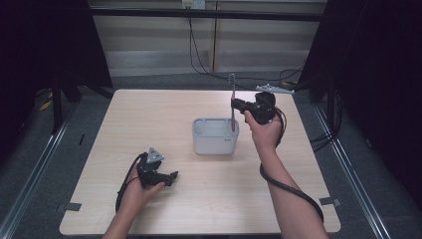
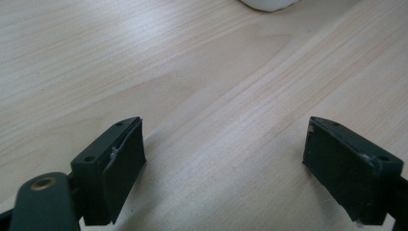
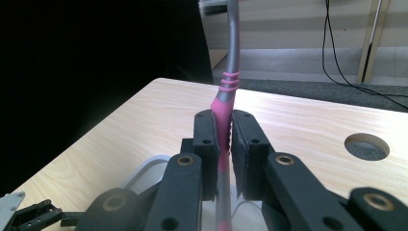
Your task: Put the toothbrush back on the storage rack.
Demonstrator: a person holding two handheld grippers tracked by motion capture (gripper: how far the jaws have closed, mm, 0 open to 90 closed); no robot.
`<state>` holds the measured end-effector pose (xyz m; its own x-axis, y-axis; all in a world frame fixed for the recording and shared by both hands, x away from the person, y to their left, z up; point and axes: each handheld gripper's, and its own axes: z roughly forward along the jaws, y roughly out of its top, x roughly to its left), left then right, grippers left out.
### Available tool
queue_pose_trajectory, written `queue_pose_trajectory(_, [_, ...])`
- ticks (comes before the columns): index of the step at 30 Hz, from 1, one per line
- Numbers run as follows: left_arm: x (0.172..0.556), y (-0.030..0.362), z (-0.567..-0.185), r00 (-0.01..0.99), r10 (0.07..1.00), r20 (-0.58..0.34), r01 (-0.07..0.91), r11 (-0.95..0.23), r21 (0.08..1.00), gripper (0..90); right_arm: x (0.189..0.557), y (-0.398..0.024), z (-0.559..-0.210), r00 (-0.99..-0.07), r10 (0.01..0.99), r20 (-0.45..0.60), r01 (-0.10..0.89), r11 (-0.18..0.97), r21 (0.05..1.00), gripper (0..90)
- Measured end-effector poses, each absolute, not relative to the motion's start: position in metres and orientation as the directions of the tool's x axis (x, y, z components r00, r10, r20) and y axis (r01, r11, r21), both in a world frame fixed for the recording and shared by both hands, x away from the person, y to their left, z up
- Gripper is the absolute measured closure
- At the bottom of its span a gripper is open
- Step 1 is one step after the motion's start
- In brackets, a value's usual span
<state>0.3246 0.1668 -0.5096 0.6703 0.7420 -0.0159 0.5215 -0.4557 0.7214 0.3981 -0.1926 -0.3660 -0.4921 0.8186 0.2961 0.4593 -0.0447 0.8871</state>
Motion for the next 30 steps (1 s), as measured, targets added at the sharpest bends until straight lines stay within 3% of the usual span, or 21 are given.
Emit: queue_pose_trajectory(30, [0.325,0.167,-0.51,0.67,0.742,-0.016,0.522,-0.456,0.721,14.1,0.392,-0.196,-0.388,-0.485,0.814,0.319,0.483,-0.055,0.874,81.2])
